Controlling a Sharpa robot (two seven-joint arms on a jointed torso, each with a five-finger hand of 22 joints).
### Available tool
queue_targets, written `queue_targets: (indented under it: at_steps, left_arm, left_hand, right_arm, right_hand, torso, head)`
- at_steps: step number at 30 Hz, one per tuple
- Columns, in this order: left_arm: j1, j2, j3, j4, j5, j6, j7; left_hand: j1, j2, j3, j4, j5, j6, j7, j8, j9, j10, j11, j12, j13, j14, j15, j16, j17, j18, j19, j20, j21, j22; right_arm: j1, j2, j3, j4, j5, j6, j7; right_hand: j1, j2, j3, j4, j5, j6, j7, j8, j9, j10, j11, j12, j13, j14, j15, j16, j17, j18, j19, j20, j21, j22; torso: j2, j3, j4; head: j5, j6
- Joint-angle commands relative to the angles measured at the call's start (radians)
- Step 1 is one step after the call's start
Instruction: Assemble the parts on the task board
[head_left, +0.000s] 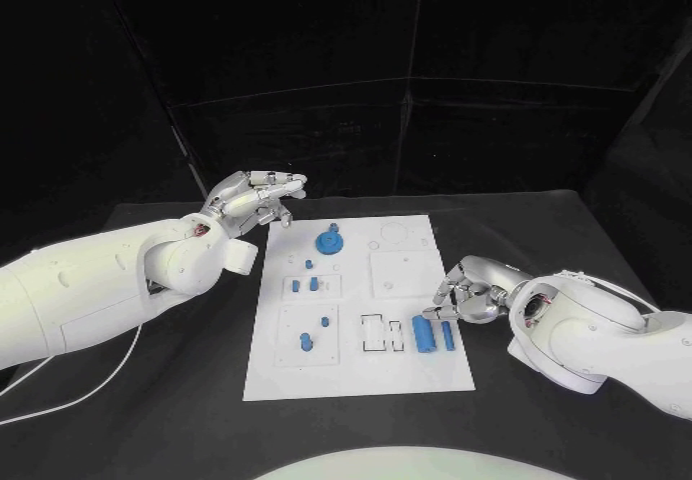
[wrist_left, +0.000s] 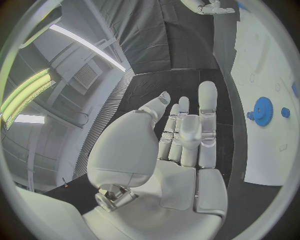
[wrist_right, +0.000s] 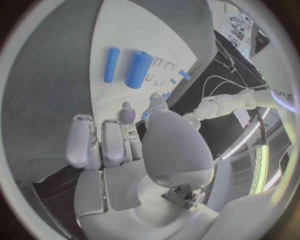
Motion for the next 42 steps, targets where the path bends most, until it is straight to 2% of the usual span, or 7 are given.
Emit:
queue_targets:
  at_steps: [1,5,12,18,24,29,42]
  left_arm:
    - [0.001,-0.001,0.001,0.002,-0.002,0.010,0.006]
    - [0.001,-0.001,0.000,0.002,-0.002,0.011,0.006]
    - [0.000,-0.001,0.000,0.003,-0.002,0.011,0.006]
    - [0.000,-0.002,0.000,0.003,-0.002,0.011,0.006]
    - [0.000,-0.003,0.000,0.004,-0.002,0.012,0.005]
    - [0.000,-0.004,0.000,0.006,-0.002,0.012,0.003]
    - [0.000,-0.009,0.000,0.010,-0.002,0.012,0.000]
  left_hand:
    - [0.001,0.003,-0.008,0.001,0.001,-0.008,-0.001,0.005,0.000,-0.009,-0.001,0.005,0.002,-0.010,0.000,0.003,-0.001,0.012,-0.005,0.001,-0.006,-0.002]
    - [0.001,0.003,-0.008,0.001,0.001,-0.008,-0.001,0.005,0.000,-0.009,-0.001,0.005,0.002,-0.010,0.000,0.003,-0.001,0.012,-0.005,0.001,-0.006,-0.002]
    - [0.001,0.003,-0.008,0.001,0.001,-0.008,-0.001,0.005,0.000,-0.009,-0.001,0.005,0.002,-0.010,0.000,0.003,-0.001,0.012,-0.005,0.001,-0.006,-0.002]
    - [0.001,0.003,-0.008,0.001,0.001,-0.008,-0.001,0.005,0.000,-0.009,-0.001,0.005,0.002,-0.010,0.000,0.003,-0.001,0.012,-0.005,0.001,-0.006,-0.002]
    - [0.001,0.003,-0.008,0.001,0.001,-0.008,-0.001,0.005,0.000,-0.009,-0.001,0.005,0.002,-0.010,0.000,0.003,-0.001,0.012,-0.005,0.001,-0.006,-0.002]
    - [0.001,0.003,-0.008,0.001,0.001,-0.008,-0.001,0.005,0.000,-0.009,-0.001,0.005,0.002,-0.010,0.000,0.003,-0.001,0.012,-0.005,0.001,-0.006,-0.002]
    - [0.000,0.004,-0.009,0.002,0.001,-0.009,-0.001,0.005,0.000,-0.010,-0.001,0.006,0.002,-0.010,0.000,0.003,-0.002,0.012,-0.006,0.002,-0.008,-0.004]
  right_arm:
    - [-0.003,0.004,-0.007,0.000,-0.019,0.060,-0.026]
    - [-0.005,0.009,-0.022,-0.001,-0.013,0.070,-0.027]
    - [-0.008,0.027,-0.031,-0.012,-0.010,0.078,-0.027]
    - [-0.014,0.041,-0.033,-0.024,-0.010,0.090,-0.027]
    - [-0.019,0.063,-0.034,-0.037,-0.009,0.096,-0.027]
    - [-0.025,0.081,-0.034,-0.053,-0.017,0.095,-0.030]
    - [-0.046,0.110,-0.034,-0.072,-0.021,0.081,-0.035]
  right_hand:
    - [-0.012,0.001,-0.007,-0.001,-0.006,-0.008,-0.001,0.006,0.002,-0.002,-0.001,0.008,0.004,0.023,0.004,0.004,0.001,-0.017,0.003,0.003,0.006,0.002]
    - [-0.015,0.004,-0.009,-0.002,-0.008,-0.008,-0.002,0.011,0.003,0.001,-0.001,0.014,0.015,0.024,0.004,0.006,0.005,-0.017,0.003,0.003,0.007,0.004]
    - [-0.021,0.016,-0.012,-0.003,-0.002,-0.010,-0.003,0.023,0.006,0.009,-0.002,0.030,0.042,0.024,0.003,0.009,0.012,-0.019,0.005,0.003,0.011,0.009]
    - [-0.021,0.022,-0.013,-0.004,0.005,-0.010,-0.004,0.029,0.008,0.015,-0.003,0.039,0.057,0.025,0.002,0.013,0.018,-0.019,0.007,0.002,0.013,0.014]
    - [-0.021,0.026,-0.014,-0.004,0.007,-0.010,-0.005,0.033,0.009,0.013,-0.003,0.038,0.058,0.026,0.002,0.013,0.020,-0.019,0.007,0.002,0.014,0.014]
    - [-0.015,0.036,-0.014,-0.006,0.009,-0.013,-0.005,0.039,0.010,0.011,-0.004,0.038,0.063,0.025,0.002,0.013,0.019,-0.019,0.007,0.002,0.014,0.015]
    - [0.018,0.064,-0.012,-0.013,0.031,-0.017,-0.007,0.061,0.015,0.014,-0.006,0.041,0.084,0.025,0.000,0.016,0.027,-0.020,0.008,0.001,0.017,0.019]
  torso:
    - [0.001,0.0002,0.0006]
    - [0.000,-0.0001,0.0001]
    - [0.001,-0.0001,0.0000]
    - [0.002,-0.0004,0.0009]
    - [0.002,-0.0001,-0.0027]
    - [0.001,-0.0007,0.0011]
    - [0.001,-0.0012,0.0008]
  head:
    - [0.000,0.003]
    - [0.000,0.002]
    - [0.000,0.001]
    - [0.001,-0.001]
    - [0.001,-0.003]
    - [-0.003,-0.004]
    - [-0.002,-0.005]
